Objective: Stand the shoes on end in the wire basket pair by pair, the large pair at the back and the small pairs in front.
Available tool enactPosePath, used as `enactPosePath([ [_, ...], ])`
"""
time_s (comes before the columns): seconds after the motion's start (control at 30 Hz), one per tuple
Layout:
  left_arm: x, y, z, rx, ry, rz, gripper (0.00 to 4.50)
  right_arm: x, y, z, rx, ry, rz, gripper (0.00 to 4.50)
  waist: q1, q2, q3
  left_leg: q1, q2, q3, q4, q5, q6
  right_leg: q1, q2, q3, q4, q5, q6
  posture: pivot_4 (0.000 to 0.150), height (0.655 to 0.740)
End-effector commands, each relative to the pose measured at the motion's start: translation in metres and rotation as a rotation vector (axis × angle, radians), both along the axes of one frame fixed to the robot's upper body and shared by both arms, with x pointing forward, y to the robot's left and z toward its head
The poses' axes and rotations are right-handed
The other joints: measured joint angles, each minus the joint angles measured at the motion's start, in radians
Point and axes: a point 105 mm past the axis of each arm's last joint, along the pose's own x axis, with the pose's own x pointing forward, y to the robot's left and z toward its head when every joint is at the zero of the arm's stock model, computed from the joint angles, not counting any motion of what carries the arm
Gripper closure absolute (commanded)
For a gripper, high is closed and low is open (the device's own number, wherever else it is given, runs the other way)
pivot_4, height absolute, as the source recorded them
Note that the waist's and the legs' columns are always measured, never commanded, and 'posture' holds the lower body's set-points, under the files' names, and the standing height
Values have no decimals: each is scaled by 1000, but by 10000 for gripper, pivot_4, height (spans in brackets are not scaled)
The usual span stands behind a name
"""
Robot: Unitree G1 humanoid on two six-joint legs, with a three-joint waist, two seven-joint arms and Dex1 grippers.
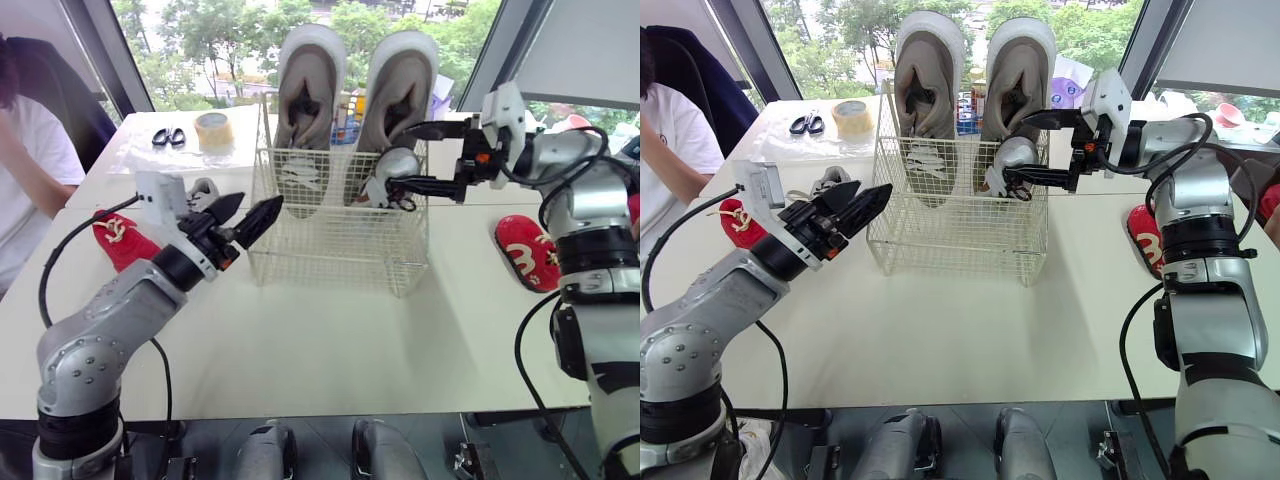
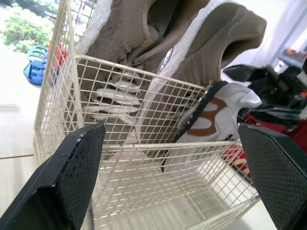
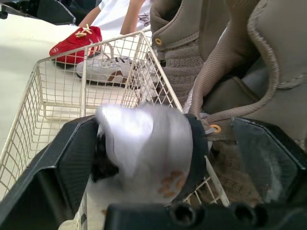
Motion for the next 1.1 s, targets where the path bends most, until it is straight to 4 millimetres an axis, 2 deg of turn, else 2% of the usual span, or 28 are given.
enactPosePath([
  [0.03,-2,12,7,11,-24,19,0,-18,-5,27,29,-62,15,499,0,0,0,0,0,0,0,0,0,0,0,0,0,0,0,1500,7400],
  [0.17,0,25,5,43,-7,21,0,-53,1,45,70,-46,70,499,2,0,0,0,0,0,-2,-1,1,-1,0,0,0,0,0,1500,7400],
  [0.27,10,44,8,70,-10,92,0,-70,0,55,92,-52,59,499,1,0,0,0,0,0,-2,-3,4,-1,-1,0,0,0,0,1500,7400],
  [0.37,24,72,19,60,-14,203,0,-80,-3,70,131,-79,36,499,2,0,0,0,0,0,-2,-3,4,-1,-1,-1,-1,0,-1,1500,7400],
  [0.43,41,96,22,145,9,306,0,-92,1,77,143,-64,64,499,2,0,0,0,0,-1,-3,-3,4,-1,0,-1,-1,0,-2,1500,7400],
  [0.53,69,120,22,276,75,410,0,-115,20,75,143,36,201,499,3,0,0,0,0,0,-4,-3,4,-2,0,-1,-2,0,-2,1500,7400],
  [0.63,95,137,20,368,138,458,0,-138,39,54,87,165,332,499,4,0,0,0,0,0,-6,-2,4,-2,0,-2,-4,1,-2,1500,7400],
  [0.7,112,143,16,403,202,450,0,-137,47,36,27,183,316,499,3,-2,-1,0,0,1,-8,-2,4,-1,0,-2,-6,1,0,1500,7400],
  [0.8,133,152,8,466,289,449,0,-131,51,20,5,184,267,499,4,-3,0,0,-1,3,-9,-2,4,-2,0,-3,-7,3,3,1500,7400],
  [0.87,143,151,2,524,323,424,0,-128,51,13,-1,186,240,499,2,-3,0,-1,-1,5,-10,-2,4,-3,0,-3,-8,3,3,1500,7400],
  [0.97,151,145,-9,594,388,389,0,-127,51,9,11,183,216,499,3,-4,0,-2,-3,8,-10,1,-1,-4,0,-2,-7,3,4,1500,7400],
  [1.1,157,145,-45,729,495,449,0,-130,55,14,59,163,200,499,2,-5,0,-2,-3,9,-11,0,0,-5,0,-2,-7,2,4,1500,7400],
])
